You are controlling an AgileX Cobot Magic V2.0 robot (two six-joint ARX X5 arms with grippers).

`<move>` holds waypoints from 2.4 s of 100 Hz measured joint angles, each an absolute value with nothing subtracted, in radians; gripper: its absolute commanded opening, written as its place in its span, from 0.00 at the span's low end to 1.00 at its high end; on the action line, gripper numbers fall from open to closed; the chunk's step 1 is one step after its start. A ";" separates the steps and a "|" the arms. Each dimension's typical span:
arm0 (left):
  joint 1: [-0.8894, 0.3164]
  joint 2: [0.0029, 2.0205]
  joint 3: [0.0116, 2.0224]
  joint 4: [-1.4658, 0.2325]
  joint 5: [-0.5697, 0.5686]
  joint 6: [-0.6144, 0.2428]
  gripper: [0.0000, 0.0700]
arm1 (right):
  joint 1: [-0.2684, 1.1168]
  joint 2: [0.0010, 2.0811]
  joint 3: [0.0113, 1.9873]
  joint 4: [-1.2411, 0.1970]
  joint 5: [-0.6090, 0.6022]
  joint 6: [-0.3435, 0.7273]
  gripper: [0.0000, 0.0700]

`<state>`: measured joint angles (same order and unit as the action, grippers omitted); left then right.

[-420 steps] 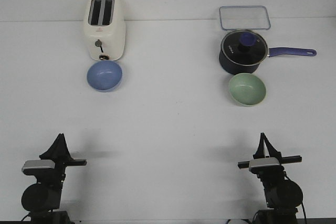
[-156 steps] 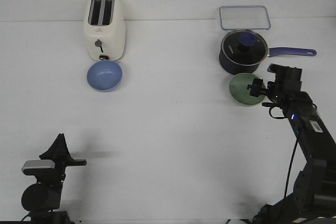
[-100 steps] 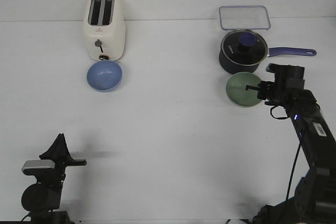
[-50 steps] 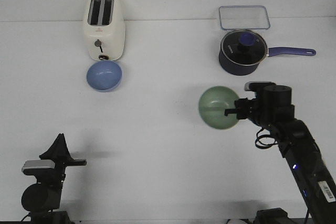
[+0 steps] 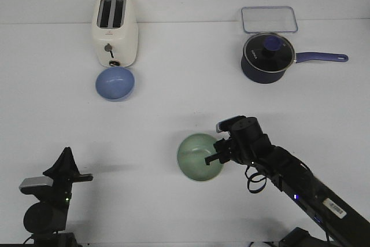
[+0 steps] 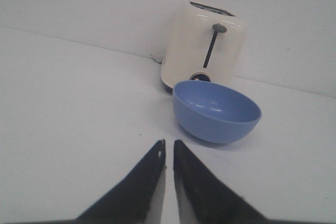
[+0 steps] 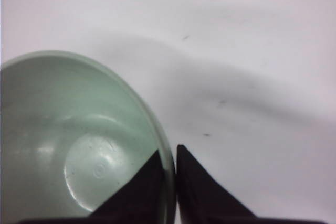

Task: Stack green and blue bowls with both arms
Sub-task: 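Carry the green bowl with the right gripper toward the table center and set it down, then release the green bowl and reach the left gripper to grasp the blue bowl rim, then carry the blue bowl with the left gripper and lower it into the green bowl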

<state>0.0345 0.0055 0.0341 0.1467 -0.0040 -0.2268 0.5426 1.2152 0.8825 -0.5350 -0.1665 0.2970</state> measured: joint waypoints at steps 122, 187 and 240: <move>0.035 0.802 0.647 -0.044 0.009 -0.428 0.03 | 0.484 0.980 0.879 -0.490 -0.105 0.291 0.48; 0.036 1.768 1.258 -0.104 0.182 -0.350 0.61 | 0.483 0.973 0.879 -0.564 -0.104 0.258 0.48; 0.036 1.888 1.351 -0.200 0.262 -0.357 0.02 | 0.458 0.973 0.879 -0.579 0.001 0.236 0.48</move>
<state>0.0360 1.8881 1.3506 -0.2001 0.2623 -0.3573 0.4576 0.9730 0.8791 -0.5793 0.0006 0.2356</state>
